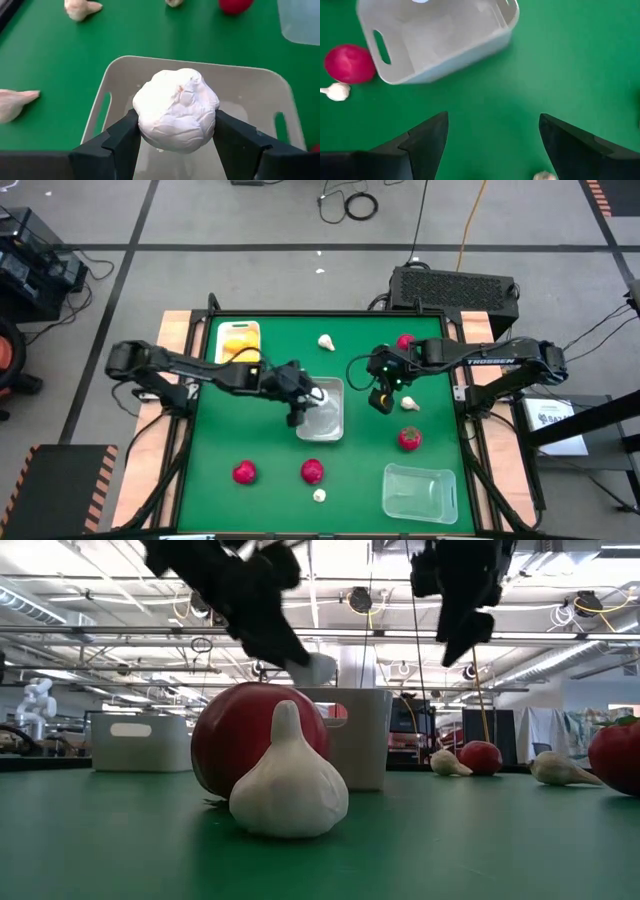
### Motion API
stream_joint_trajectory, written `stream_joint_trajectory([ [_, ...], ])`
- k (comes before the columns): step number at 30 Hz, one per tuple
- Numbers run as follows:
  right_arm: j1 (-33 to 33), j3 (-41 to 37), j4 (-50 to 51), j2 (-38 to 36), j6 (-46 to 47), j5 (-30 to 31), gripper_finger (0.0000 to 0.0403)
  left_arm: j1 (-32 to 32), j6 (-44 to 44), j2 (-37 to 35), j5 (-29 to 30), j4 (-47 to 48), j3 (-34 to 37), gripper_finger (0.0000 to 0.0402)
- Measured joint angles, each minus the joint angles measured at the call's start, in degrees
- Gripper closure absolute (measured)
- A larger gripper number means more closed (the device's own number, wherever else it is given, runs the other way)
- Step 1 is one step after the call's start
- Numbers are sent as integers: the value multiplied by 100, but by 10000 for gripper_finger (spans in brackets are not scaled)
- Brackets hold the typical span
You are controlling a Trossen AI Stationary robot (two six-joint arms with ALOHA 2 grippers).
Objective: Sort produce into baskets
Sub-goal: Put the garlic into the gray bin
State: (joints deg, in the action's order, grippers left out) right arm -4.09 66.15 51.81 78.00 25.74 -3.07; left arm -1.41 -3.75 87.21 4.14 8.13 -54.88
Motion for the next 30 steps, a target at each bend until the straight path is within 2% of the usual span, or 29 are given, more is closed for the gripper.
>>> stream_joint_trajectory([
  [4, 91, 0, 124, 1, 380, -1, 101, 118, -34, 470, -160, -91, -482, 178],
  [11, 202, 0, 131, 2, 662, -2, 101, 452, -45, 973, -971, 1379, -1353, 178],
  [15, 195, 0, 127, 1, 718, 5, 101, 559, -43, 987, -1219, 1515, -1457, 178],
  [18, 195, 0, 125, 0, 727, 2, 101, 552, -30, 998, -1067, 1407, -1455, 176],
  [30, 195, 0, 125, 2, 661, 5, 101, 471, 128, 994, -961, 1365, -1455, 74],
])
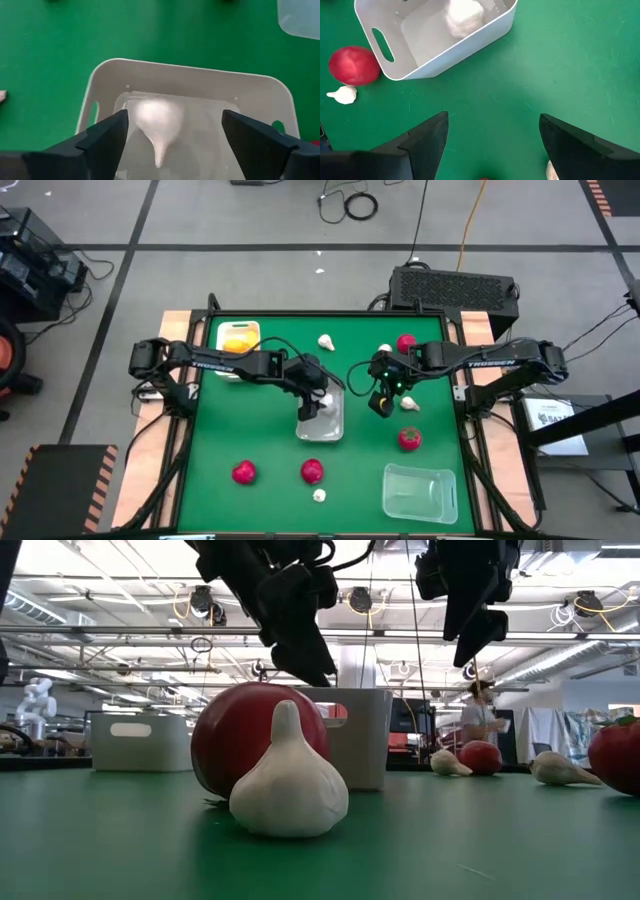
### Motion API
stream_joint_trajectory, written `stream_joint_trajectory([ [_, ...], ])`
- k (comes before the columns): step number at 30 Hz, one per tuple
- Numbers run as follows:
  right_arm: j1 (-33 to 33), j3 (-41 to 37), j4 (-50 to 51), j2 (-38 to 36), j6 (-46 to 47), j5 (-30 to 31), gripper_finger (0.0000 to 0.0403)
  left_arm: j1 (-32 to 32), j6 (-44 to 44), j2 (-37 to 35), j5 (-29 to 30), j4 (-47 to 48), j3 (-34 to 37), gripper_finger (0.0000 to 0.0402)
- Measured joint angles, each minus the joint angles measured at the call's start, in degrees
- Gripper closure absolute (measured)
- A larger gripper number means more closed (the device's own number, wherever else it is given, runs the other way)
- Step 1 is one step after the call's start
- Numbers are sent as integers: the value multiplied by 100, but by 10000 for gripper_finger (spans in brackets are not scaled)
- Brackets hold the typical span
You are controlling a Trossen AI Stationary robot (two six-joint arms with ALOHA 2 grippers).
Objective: Sort produce into baskets
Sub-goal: Put the garlic into the gray bin
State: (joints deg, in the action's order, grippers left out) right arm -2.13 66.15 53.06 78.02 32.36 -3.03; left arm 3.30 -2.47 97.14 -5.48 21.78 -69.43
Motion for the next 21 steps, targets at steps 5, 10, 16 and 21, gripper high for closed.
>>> stream_joint_trajectory([
  [5, 0, 0, 15, -126, -43, 11, 101, -3, 179, 0, 159, 443, -268, 69],
  [10, 0, 0, 406, -561, -4, 237, 101, -8, 863, -2, 631, 863, -876, 69],
  [16, 0, 0, 1248, -1153, 403, 333, 101, 104, 1349, 28, 790, -89, -1176, 69],
  [21, 142, 0, 1858, -1630, 1027, 539, 101, 368, 1021, 289, 421, -1571, -1193, 69],
])
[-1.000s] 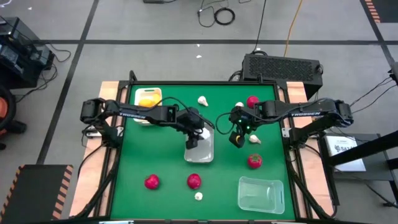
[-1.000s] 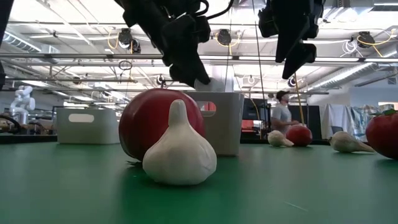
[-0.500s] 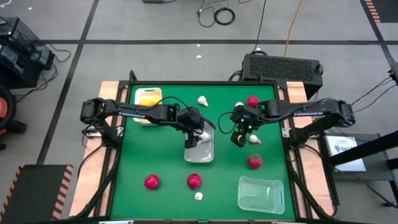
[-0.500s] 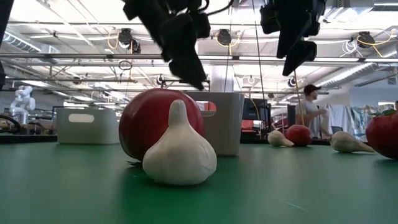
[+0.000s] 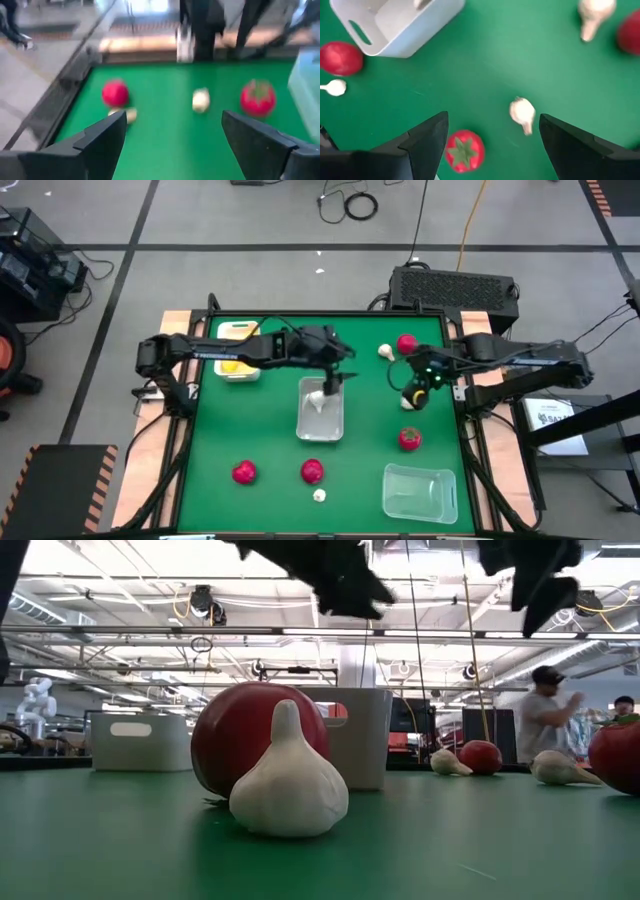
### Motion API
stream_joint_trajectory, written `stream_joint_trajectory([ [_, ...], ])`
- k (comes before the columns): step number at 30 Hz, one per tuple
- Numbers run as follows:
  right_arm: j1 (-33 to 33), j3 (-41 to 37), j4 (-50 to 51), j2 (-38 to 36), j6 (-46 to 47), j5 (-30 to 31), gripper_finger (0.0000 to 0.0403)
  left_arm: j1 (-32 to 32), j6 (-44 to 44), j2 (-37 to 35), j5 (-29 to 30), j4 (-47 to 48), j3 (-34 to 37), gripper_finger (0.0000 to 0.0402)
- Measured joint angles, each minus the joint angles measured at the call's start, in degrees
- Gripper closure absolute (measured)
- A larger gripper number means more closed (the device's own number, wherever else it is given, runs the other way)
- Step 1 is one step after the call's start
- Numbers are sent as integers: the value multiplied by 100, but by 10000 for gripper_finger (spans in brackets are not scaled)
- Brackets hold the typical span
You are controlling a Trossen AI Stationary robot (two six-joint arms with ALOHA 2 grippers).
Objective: Sort produce into baskets
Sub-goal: Put the garlic into the gray bin
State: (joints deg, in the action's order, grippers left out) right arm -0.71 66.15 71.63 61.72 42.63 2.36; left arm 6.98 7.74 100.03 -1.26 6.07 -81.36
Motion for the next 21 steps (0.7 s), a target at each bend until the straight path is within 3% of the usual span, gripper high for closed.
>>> stream_joint_trajectory([
  [5, 278, 0, 314, -401, 705, 115, 101, -36, -92, 774, -428, -377, -634, 69],
  [11, 692, 0, 365, -613, 1229, 394, 101, -190, -6, 2065, -841, -337, -2162, 69],
  [17, 1052, 0, 466, -638, 1751, 370, 101, -377, 455, 3314, -860, 82, -3686, 69],
  [21, 1322, 0, 548, -656, 2167, 366, 101, -443, 517, 3959, -860, 76, -4223, 68],
])
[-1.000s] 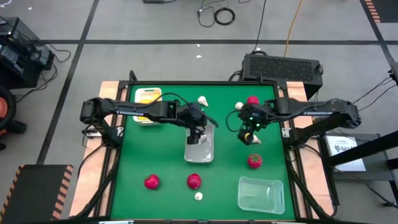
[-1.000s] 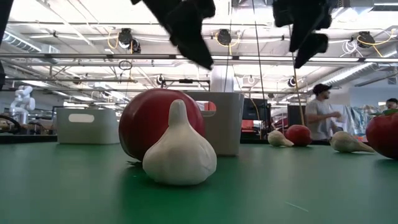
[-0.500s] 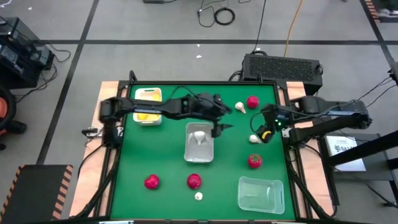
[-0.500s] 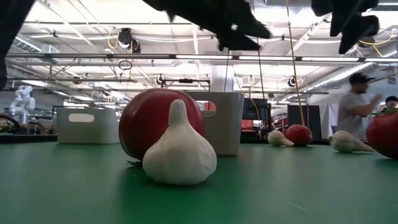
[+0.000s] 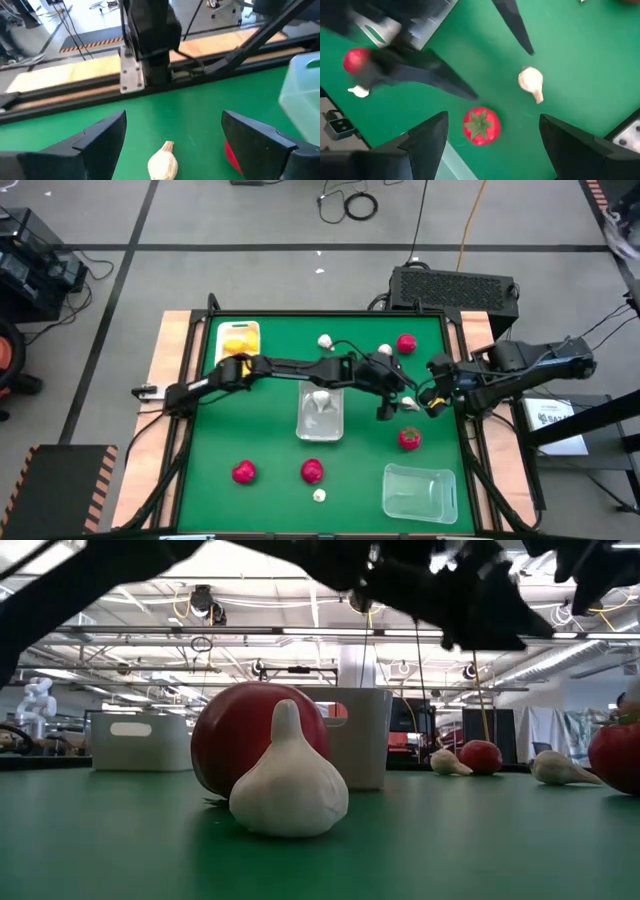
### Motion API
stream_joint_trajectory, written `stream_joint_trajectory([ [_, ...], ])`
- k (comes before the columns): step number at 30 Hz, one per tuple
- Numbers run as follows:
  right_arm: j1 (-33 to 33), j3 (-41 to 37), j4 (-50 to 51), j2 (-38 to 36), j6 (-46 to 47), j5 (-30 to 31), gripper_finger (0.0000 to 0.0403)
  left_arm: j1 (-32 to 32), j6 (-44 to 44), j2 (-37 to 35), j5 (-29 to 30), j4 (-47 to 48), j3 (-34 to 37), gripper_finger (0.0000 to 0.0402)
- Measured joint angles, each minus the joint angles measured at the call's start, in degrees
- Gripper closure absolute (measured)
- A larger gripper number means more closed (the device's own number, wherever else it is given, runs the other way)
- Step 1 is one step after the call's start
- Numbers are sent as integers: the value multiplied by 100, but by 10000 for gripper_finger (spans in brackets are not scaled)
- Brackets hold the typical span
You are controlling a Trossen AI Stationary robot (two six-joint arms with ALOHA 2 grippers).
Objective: Sort produce into baskets
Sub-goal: Put the garlic into the gray bin
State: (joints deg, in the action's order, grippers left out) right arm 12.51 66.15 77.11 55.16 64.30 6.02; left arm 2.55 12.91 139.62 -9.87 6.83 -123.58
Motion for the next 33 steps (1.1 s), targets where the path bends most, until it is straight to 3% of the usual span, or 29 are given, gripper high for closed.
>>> stream_joint_trajectory([
  [13, 650, 0, 266, -97, 1306, -194, 101, -44, 294, 1081, 17, -592, -326, 68],
  [33, 673, 0, 244, -101, 1402, -203, 101, -44, 417, 1546, 418, -608, -329, 68],
])
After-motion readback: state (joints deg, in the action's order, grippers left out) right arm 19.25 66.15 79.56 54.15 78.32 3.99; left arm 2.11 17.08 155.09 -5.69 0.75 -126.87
